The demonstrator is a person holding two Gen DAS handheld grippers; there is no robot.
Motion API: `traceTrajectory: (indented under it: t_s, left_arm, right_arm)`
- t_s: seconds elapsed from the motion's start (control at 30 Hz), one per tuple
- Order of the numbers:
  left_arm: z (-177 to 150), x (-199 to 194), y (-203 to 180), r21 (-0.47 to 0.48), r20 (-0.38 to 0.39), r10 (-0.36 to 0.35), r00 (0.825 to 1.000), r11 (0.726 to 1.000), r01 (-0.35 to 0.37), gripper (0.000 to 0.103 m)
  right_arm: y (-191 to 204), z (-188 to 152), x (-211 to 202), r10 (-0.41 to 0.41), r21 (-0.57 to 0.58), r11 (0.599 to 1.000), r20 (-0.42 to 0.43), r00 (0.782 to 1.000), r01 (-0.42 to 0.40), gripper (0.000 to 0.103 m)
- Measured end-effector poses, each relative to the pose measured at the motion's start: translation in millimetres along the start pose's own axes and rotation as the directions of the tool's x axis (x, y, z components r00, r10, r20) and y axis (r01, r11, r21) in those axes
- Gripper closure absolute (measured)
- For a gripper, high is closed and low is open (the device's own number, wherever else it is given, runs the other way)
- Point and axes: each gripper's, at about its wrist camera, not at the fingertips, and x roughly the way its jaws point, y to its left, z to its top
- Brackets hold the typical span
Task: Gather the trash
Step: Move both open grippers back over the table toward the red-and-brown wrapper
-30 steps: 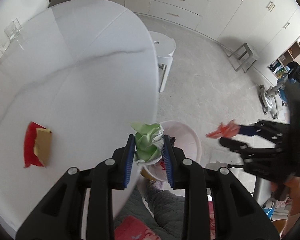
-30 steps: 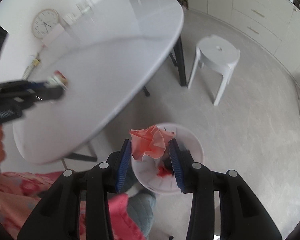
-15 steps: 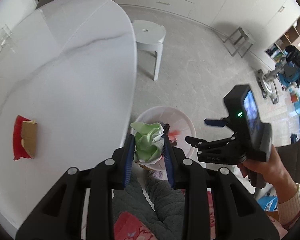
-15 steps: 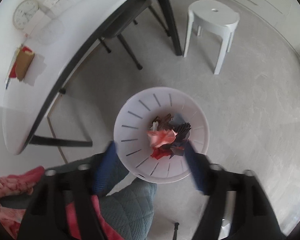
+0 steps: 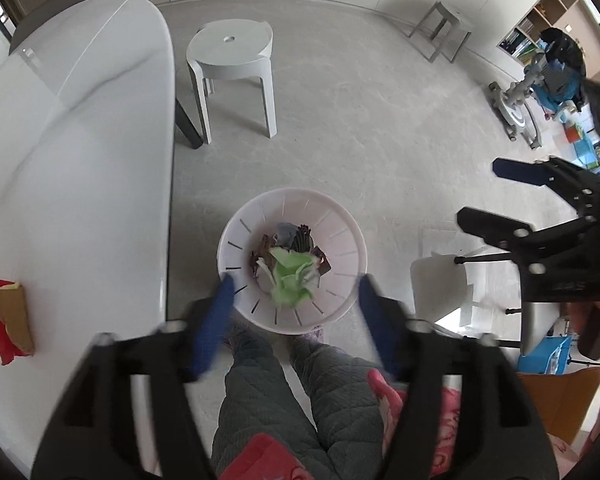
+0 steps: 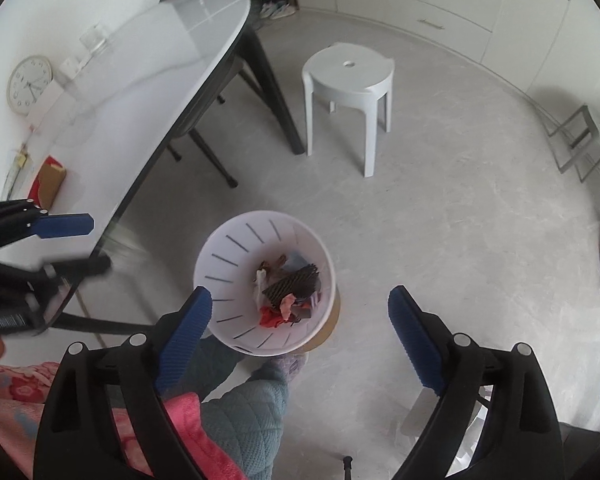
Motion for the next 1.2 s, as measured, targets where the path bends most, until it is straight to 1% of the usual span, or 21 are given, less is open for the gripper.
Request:
traceTrajectory:
  t_s: [0.03,0.07,0.1,0.2,0.4,0.47,0.57,0.6,0.7,0.77,0.8,0.83,0.9,0.93,0.97,1.0,1.03,1.07,1.1,1.17,1.2]
  left_arm:
    - [-0.4,0.4,-3.2,0.011,-0.001,0.005,1.000,1.000,-0.005,0.032]
    - [0.1,1.2,-5.8,0.018,-0.006,0.011,1.000,1.000,-0.011,0.024]
    - [0.1,1.1,-7.8,0.024,-0.006,0.022,1.000,0.999,-0.022,0.018]
    - [-1.4,-3.2,-9.7,0.029,0.009,0.035,0.999,0.999,-0.035,0.014]
    - [-5.9,-17.4,-1.4,0.003,0.047,0.061,0.997,0.998,-0.062,0.013]
    - [-10.7,-31.4,9.3,-0.032,0.087,0.072,0.994,0.997,-0.069,0.013]
    - [-22.7,-59.0,32.1,-0.097,0.157,0.109,0.981,0.991,-0.095,0.013]
    - [-31.1,-73.1,46.8,-0.130,0.188,0.141,0.972,0.985,-0.118,0.013]
    - [-53.6,-101.4,85.5,-0.211,0.228,0.225,0.947,0.961,-0.177,0.013]
    - [-81.3,-122.7,123.8,-0.288,0.246,0.322,0.914,0.925,-0.249,0.013]
    - [-90.0,-126.9,133.5,-0.306,0.249,0.344,0.906,0.915,-0.263,0.013]
    - [-108.2,-134.3,156.7,-0.344,0.254,0.375,0.892,0.896,-0.280,0.013]
    - [-133.1,-138.8,189.8,-0.396,0.249,0.406,0.879,0.871,-0.289,0.013]
    - [-141.4,-138.9,201.3,-0.410,0.244,0.411,0.878,0.865,-0.291,0.014]
    - [-150.8,-136.9,216.6,-0.418,0.239,0.413,0.879,0.861,-0.291,0.017]
    - [-158.1,-133.0,230.3,-0.420,0.236,0.409,0.881,0.861,-0.287,0.021]
    - [-163.4,-128.1,242.0,-0.417,0.231,0.400,0.887,0.864,-0.281,0.023]
    - [-165.2,-123.9,248.8,-0.411,0.225,0.394,0.891,0.868,-0.280,0.027]
    - [-168.1,-118.5,256.6,-0.398,0.227,0.380,0.897,0.876,-0.270,0.029]
    - [-170.5,-105.1,268.5,-0.370,0.237,0.361,0.902,0.892,-0.260,0.030]
    - [-170.1,-97.0,274.3,-0.346,0.243,0.343,0.907,0.905,-0.249,0.036]
  right_arm:
    - [-1.7,-0.4,-1.6,0.003,0.007,1.000,0.004,1.000,-0.003,0.013]
    - [-2.0,-0.6,-2.0,0.005,0.010,1.000,0.006,1.000,-0.005,0.013]
    - [-1.9,-1.0,-2.9,0.005,0.014,1.000,0.010,1.000,-0.005,0.013]
    - [-0.8,-1.0,-1.1,0.005,0.014,1.000,0.008,1.000,-0.006,0.013]
    - [8.9,2.2,-4.3,0.023,-0.020,1.000,0.022,1.000,-0.022,0.013]
    - [18.4,7.7,-6.4,0.038,-0.046,0.998,0.030,0.999,-0.036,0.013]
    - [53.1,24.3,-9.8,0.097,-0.149,0.985,0.040,0.994,-0.090,0.013]
    - [65.5,28.7,-11.0,0.113,-0.184,0.977,0.042,0.993,-0.104,0.013]
    - [117.0,44.6,-9.0,0.176,-0.324,0.934,0.042,0.984,-0.153,0.013]
    - [154.5,54.7,-6.3,0.215,-0.405,0.896,0.039,0.976,-0.181,0.013]
    - [180.4,61.9,-4.6,0.247,-0.455,0.867,0.035,0.968,-0.205,0.013]
    - [201.2,67.4,-2.8,0.275,-0.492,0.841,0.031,0.961,-0.225,0.013]
    - [238.0,79.0,2.7,0.316,-0.551,0.795,0.021,0.948,-0.253,0.013]
    - [255.8,86.2,7.1,0.335,-0.572,0.775,0.013,0.942,-0.267,0.013]
    - [277.6,95.9,14.5,0.352,-0.589,0.756,-0.004,0.936,-0.287,0.017]
    - [289.5,103.7,20.2,0.364,-0.594,0.745,-0.021,0.931,-0.304,0.019]
    - [305.1,113.3,28.6,0.377,-0.595,0.734,-0.046,0.925,-0.329,0.025]
    - [315.1,120.5,35.5,0.387,-0.593,0.727,-0.062,0.920,-0.345,0.030]
    - [328.7,130.2,45.3,0.403,-0.590,0.716,-0.088,0.911,-0.374,0.032]
    - [351.3,146.3,63.4,0.398,-0.594,0.701,-0.134,0.907,-0.395,0.040]
    - [361.3,151.9,70.9,0.392,-0.604,0.690,-0.153,0.907,-0.399,0.042]
